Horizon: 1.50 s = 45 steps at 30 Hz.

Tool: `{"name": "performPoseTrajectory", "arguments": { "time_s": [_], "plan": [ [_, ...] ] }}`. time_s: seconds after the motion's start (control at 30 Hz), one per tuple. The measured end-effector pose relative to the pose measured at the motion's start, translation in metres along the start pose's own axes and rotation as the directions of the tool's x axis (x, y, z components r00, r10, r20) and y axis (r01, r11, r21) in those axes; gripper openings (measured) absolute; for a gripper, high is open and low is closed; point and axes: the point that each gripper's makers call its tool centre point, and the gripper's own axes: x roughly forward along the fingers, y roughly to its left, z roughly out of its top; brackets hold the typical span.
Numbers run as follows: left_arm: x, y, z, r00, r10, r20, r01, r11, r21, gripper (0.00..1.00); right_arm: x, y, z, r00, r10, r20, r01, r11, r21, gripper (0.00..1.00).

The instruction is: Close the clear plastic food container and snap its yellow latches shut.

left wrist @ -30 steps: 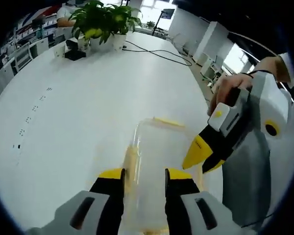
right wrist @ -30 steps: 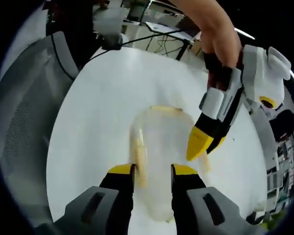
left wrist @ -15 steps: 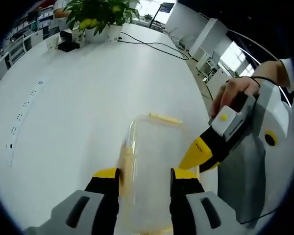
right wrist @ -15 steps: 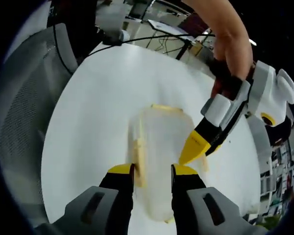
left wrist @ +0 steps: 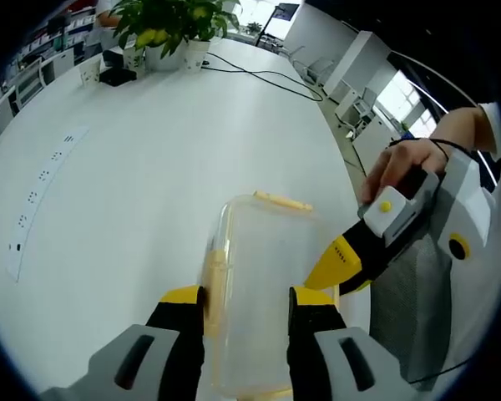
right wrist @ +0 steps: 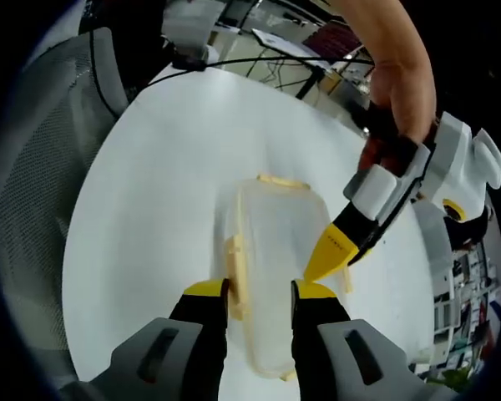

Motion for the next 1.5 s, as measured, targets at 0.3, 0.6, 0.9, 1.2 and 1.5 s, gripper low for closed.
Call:
{"name": "performPoseTrajectory", "arguments": {
  "time_s": [0.3, 0.6, 0.9, 1.2, 1.5],
  "plan": [
    [0.001, -0.003, -0.001, 1.000, -0.002, -0.014, 0.001, 1.000, -0.025, 0.30, 0.001, 0.000, 0.000, 1.000, -0.018, -0.007, 0.018, 1.000, -0.018, 0.24],
    [0.000, -0.008, -0.006, 0.999, -0.026, -0.020, 0.025, 0.998, -0.065, 0.27, 0.001, 0.003, -0.006, 0.999, -0.037, -0.033, 0.035, 0.998, -0.050, 0.22],
    [-0.002, -0.006, -0.004, 1.000, -0.012, 0.025, 0.014, 0.998, -0.054, 0.30, 0.001, 0.002, -0.001, 0.998, -0.046, -0.032, 0.044, 0.997, -0.057, 0.24],
    [-0.022, 0.001, 0.007, 0.951, 0.132, 0.279, -0.102, 0.988, -0.119, 0.35, -0.007, 0.002, 0.007, 0.997, -0.071, 0.040, 0.069, 0.996, 0.049, 0.35],
    [-0.054, -0.022, -0.020, 0.810, 0.340, 0.478, -0.238, 0.935, -0.263, 0.44, -0.026, -0.008, -0.017, 0.987, -0.158, 0.019, 0.148, 0.957, 0.249, 0.45]
  ]
}}
